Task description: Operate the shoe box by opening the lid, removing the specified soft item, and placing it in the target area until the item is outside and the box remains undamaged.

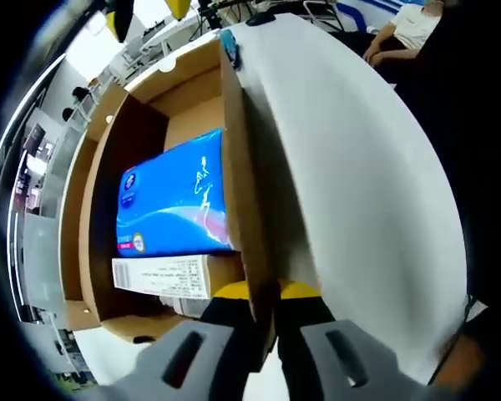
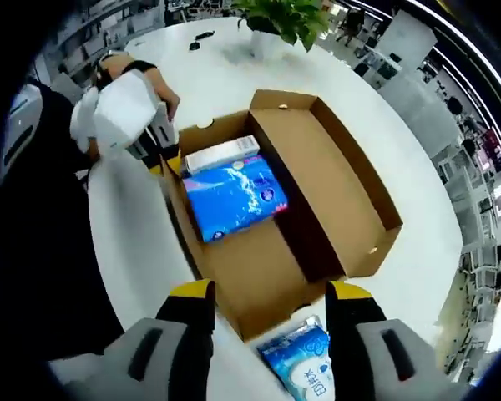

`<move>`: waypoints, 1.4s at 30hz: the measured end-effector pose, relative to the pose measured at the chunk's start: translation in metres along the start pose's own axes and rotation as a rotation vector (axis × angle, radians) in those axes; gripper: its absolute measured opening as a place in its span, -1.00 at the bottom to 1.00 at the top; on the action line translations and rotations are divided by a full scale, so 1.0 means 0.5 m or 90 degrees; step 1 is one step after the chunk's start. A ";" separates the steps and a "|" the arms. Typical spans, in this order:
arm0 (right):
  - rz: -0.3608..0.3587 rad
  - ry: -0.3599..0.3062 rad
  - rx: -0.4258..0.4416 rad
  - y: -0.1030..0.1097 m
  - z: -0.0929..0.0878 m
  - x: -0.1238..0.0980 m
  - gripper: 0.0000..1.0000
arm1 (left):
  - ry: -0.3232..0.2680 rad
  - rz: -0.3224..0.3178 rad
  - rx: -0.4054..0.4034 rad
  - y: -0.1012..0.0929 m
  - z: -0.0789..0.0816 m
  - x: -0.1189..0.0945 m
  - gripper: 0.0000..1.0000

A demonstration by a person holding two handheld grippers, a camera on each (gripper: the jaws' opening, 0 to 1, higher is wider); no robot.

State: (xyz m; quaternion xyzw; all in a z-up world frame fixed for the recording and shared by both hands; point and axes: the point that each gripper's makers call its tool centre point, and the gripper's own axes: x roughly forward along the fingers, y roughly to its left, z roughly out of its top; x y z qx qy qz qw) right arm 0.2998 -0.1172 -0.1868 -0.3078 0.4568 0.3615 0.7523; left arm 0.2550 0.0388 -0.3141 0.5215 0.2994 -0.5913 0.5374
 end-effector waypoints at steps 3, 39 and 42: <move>0.038 0.002 0.007 0.029 0.030 0.009 0.16 | -0.002 -0.001 0.000 0.000 0.000 -0.001 -0.88; 0.098 0.083 0.349 0.067 0.046 0.277 0.59 | -0.029 -0.010 -0.001 -0.001 0.009 -0.003 -0.90; 0.100 0.085 0.349 0.068 0.047 0.280 0.59 | -0.029 -0.010 -0.001 -0.001 0.008 -0.003 -0.90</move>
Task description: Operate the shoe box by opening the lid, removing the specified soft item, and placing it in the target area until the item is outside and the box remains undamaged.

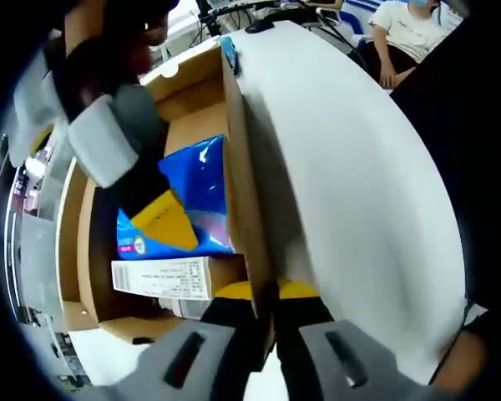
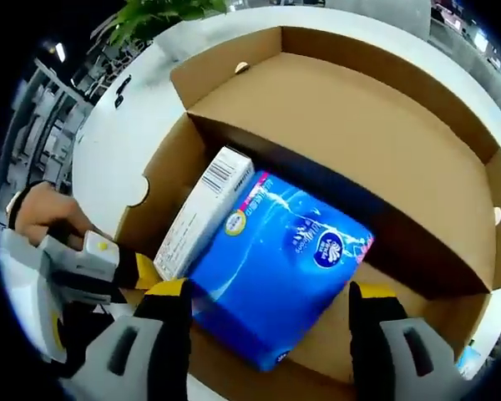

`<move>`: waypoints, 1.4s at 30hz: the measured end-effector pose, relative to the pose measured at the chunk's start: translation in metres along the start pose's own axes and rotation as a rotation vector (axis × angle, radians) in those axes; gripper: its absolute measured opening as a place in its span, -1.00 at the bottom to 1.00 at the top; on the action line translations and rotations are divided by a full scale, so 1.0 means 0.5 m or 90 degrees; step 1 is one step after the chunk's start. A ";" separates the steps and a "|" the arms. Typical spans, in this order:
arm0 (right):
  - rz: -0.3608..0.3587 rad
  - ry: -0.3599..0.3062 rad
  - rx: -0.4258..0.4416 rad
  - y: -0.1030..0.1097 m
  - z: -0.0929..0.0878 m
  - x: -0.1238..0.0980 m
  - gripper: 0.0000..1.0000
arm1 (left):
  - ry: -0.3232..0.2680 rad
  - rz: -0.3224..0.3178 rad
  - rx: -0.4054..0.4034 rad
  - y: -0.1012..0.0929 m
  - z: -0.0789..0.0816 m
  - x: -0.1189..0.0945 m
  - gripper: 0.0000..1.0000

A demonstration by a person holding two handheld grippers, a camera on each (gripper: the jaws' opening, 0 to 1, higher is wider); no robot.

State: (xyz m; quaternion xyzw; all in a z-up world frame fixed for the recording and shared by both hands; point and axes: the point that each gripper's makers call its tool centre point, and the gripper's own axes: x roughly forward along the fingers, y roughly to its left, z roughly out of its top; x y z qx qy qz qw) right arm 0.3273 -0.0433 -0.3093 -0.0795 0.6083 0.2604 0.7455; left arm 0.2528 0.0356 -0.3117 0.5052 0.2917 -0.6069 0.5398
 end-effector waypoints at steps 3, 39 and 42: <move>0.005 -0.004 0.003 0.011 0.009 0.009 0.64 | 0.001 0.000 0.001 0.000 -0.001 0.000 -0.90; 0.011 -0.021 0.072 -0.072 -0.067 -0.009 0.65 | 0.010 0.004 -0.001 0.002 -0.004 0.002 -0.90; 0.012 -0.018 0.079 -0.084 -0.080 -0.012 0.69 | 0.011 0.004 -0.002 0.003 -0.004 0.002 -0.90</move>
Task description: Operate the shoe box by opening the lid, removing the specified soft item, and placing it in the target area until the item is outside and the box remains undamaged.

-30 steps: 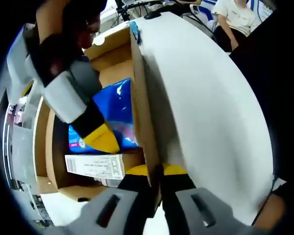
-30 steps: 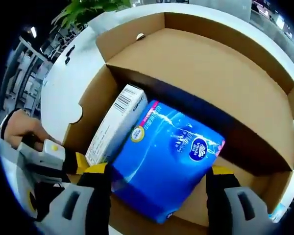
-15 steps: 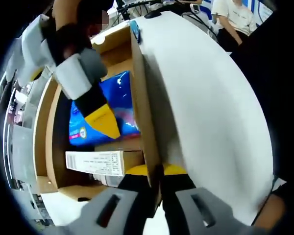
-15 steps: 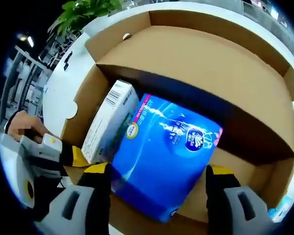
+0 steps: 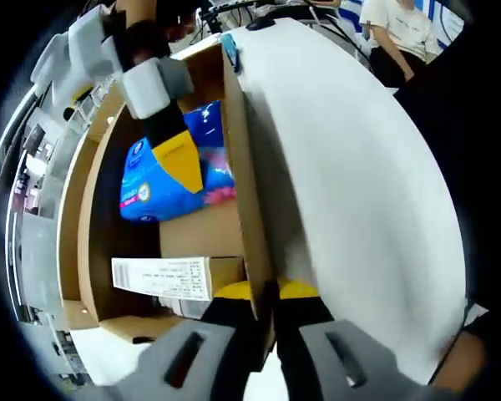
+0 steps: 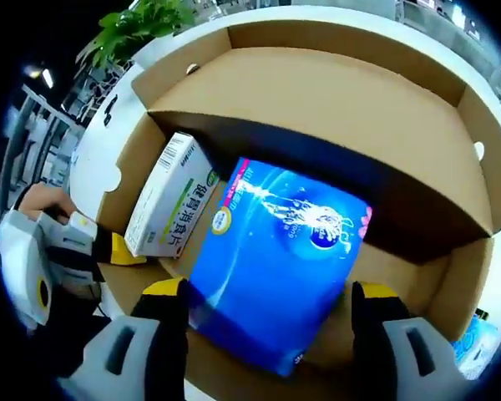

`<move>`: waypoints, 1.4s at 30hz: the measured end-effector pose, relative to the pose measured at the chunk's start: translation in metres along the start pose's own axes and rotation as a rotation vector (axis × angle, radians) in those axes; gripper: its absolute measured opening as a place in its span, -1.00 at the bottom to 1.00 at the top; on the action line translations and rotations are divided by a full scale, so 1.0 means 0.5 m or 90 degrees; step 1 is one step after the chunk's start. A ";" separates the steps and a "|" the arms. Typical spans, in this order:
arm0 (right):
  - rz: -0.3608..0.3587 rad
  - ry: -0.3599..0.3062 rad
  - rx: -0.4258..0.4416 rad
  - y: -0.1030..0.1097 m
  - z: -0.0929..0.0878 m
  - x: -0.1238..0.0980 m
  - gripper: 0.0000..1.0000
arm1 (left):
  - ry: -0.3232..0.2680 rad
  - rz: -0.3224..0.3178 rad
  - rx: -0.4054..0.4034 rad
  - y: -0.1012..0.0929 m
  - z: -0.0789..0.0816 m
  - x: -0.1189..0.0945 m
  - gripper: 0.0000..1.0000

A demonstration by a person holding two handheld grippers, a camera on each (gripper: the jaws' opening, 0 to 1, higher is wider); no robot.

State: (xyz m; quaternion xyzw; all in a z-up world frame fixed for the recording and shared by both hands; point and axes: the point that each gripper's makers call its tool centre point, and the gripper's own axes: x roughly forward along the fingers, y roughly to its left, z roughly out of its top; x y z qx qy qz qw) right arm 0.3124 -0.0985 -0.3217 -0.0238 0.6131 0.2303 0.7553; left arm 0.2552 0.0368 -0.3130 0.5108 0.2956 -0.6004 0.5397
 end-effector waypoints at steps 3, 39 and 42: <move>-0.001 0.002 0.004 -0.014 -0.007 -0.003 0.75 | -0.001 0.000 0.000 0.001 0.000 0.001 -0.90; -0.133 0.018 -0.011 0.000 -0.019 0.025 0.78 | -0.001 0.002 -0.001 0.003 0.001 -0.001 -0.89; -0.141 0.012 -0.008 -0.002 -0.024 0.040 0.87 | -0.009 -0.001 0.000 0.004 0.002 -0.002 -0.89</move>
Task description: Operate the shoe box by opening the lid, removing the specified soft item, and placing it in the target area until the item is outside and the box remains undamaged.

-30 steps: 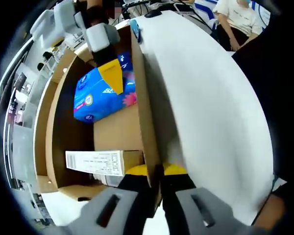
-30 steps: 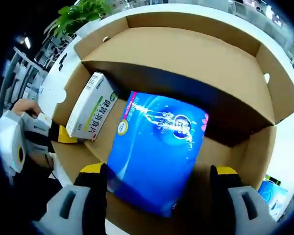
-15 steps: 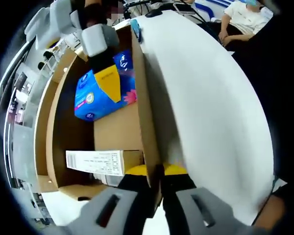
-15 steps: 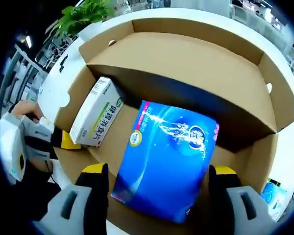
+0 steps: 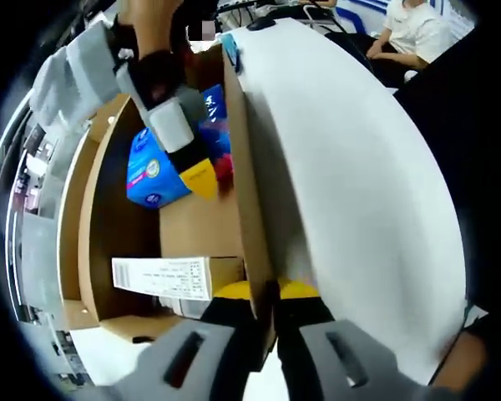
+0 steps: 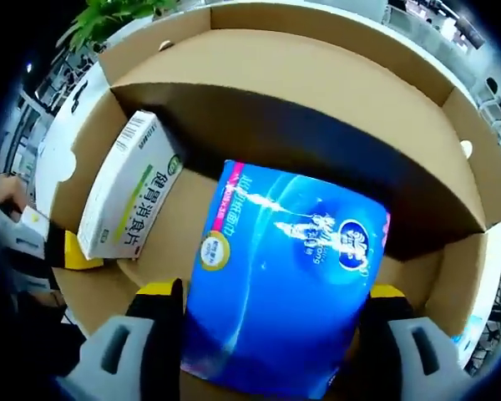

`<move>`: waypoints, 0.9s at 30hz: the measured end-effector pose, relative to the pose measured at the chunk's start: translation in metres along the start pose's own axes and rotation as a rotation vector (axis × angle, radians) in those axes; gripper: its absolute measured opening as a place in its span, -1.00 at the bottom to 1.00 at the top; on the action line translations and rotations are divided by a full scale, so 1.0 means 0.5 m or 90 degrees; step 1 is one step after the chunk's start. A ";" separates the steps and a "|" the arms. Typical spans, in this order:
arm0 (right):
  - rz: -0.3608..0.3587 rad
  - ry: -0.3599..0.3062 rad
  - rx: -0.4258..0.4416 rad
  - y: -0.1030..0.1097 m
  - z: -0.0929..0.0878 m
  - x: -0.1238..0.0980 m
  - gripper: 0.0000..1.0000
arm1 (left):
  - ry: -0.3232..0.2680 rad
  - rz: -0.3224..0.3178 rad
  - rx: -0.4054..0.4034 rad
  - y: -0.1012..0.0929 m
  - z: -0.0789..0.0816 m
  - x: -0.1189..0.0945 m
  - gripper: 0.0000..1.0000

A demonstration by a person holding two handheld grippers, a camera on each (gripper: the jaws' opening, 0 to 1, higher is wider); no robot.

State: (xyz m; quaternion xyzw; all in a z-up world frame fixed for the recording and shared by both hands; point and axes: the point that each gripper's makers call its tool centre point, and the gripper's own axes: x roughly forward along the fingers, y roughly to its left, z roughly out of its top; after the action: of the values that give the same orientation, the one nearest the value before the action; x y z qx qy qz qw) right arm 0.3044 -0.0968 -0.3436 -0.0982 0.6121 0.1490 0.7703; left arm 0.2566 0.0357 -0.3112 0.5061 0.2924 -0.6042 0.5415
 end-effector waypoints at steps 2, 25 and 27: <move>-0.007 -0.005 0.003 0.006 0.002 0.004 0.90 | -0.013 -0.004 -0.002 0.000 0.002 -0.002 -0.90; -0.013 0.018 -0.013 0.011 -0.010 0.006 0.96 | -0.012 0.002 0.003 -0.006 0.003 -0.002 -0.90; -0.013 0.012 -0.012 0.010 -0.008 0.006 0.96 | -0.013 0.003 0.005 -0.003 0.004 -0.003 -0.90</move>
State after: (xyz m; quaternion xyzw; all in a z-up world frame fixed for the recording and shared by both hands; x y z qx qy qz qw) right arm 0.2994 -0.0931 -0.3473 -0.1133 0.6170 0.1463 0.7649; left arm 0.2543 0.0350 -0.3095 0.5026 0.2835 -0.6093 0.5438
